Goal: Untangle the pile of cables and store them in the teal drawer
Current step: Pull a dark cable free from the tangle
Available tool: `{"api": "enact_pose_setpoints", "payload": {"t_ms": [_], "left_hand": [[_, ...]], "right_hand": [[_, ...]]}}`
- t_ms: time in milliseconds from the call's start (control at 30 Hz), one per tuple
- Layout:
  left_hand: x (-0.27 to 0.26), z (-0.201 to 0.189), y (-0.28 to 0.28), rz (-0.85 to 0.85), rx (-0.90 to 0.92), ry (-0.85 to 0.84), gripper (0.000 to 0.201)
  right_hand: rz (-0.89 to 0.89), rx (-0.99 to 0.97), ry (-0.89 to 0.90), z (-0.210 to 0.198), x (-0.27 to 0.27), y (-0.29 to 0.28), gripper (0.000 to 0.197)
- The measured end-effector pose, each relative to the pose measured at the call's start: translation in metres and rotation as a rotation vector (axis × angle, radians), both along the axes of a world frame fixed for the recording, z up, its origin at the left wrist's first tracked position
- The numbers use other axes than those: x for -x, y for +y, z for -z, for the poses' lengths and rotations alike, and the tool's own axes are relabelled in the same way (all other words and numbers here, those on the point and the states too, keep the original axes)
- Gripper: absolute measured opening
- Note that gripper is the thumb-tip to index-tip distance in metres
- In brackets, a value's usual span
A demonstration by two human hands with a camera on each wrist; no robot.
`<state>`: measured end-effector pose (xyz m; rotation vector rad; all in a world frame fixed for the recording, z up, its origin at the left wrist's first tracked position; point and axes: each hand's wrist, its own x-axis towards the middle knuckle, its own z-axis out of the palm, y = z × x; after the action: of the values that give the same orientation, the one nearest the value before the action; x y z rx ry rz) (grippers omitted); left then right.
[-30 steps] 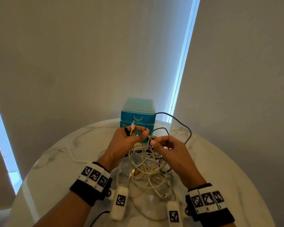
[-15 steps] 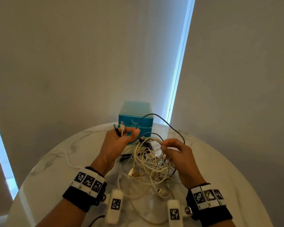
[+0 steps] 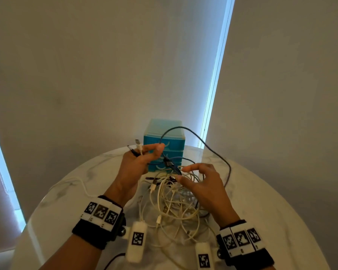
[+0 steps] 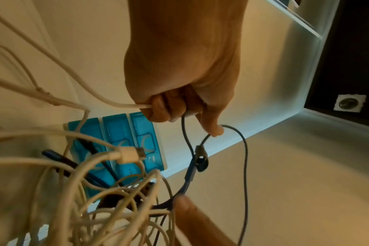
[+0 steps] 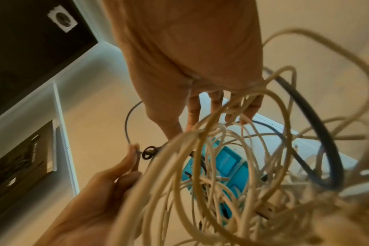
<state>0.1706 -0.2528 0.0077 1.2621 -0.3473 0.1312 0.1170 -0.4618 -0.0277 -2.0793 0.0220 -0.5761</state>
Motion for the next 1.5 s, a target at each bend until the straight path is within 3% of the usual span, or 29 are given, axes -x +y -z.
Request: {"api": "enact_pose_setpoints", "payload": {"t_ms": [67, 133, 200, 333, 433, 567, 633, 700, 833, 900, 967, 1033, 1133, 1333, 1500], "left_hand": [[0.006, -0.003, -0.005, 0.082, -0.025, -0.013, 0.027], [0.009, -0.006, -0.006, 0.121, -0.08, -0.042, 0.026], [0.009, -0.008, -0.003, 0.055, -0.104, -0.054, 0.022], [0.003, -0.007, 0.007, -0.02, -0.03, 0.018, 0.022], [-0.006, -0.003, 0.015, -0.074, -0.014, 0.075, 0.021], [-0.019, -0.001, 0.025, -0.339, 0.104, 0.091, 0.015], [-0.017, 0.0, 0.028, -0.306, 0.067, 0.042, 0.02], [-0.009, 0.002, 0.023, -0.117, -0.1, -0.013, 0.034], [0.007, 0.007, -0.006, 0.19, -0.451, -0.014, 0.052], [0.007, 0.01, -0.016, 0.21, -0.632, -0.074, 0.044], [0.002, 0.014, -0.016, 0.175, -0.693, -0.117, 0.031], [-0.009, 0.02, -0.012, 0.039, -0.693, -0.136, 0.021], [-0.02, 0.028, 0.0, -0.092, -0.629, -0.087, 0.029], [-0.02, 0.024, 0.004, 0.117, -0.494, 0.064, 0.056], [-0.019, 0.007, 0.019, 0.106, -0.273, 0.022, 0.061]], "right_hand": [[-0.024, 0.03, -0.086, -0.005, 0.002, 0.01, 0.043], [-0.087, 0.01, -0.128, -0.01, 0.006, 0.019, 0.028], [-0.148, -0.029, -0.088, -0.018, 0.012, 0.023, 0.017], [-0.183, -0.211, -0.058, -0.041, 0.029, 0.014, 0.021], [-0.193, -0.471, -0.011, -0.052, 0.033, 0.006, 0.03], [-0.161, -0.937, -0.144, -0.058, 0.03, -0.014, 0.02], [-0.168, -1.076, -0.187, -0.06, 0.029, -0.025, 0.02], [-0.234, -1.163, -0.182, -0.061, 0.027, -0.031, 0.026], [-0.37, -1.069, -0.055, -0.064, 0.028, -0.016, 0.034], [-0.439, -1.073, -0.009, -0.067, 0.031, -0.007, 0.03], [-0.517, -1.151, -0.004, -0.07, 0.034, -0.007, 0.028], [-0.533, -1.213, -0.036, -0.071, 0.036, -0.014, 0.026], [-0.493, -1.3, -0.114, -0.07, 0.035, -0.03, 0.028], [-0.432, -1.249, 0.007, -0.062, 0.032, -0.056, 0.029], [-0.284, -1.259, -0.066, -0.066, 0.027, -0.07, 0.029]]}}
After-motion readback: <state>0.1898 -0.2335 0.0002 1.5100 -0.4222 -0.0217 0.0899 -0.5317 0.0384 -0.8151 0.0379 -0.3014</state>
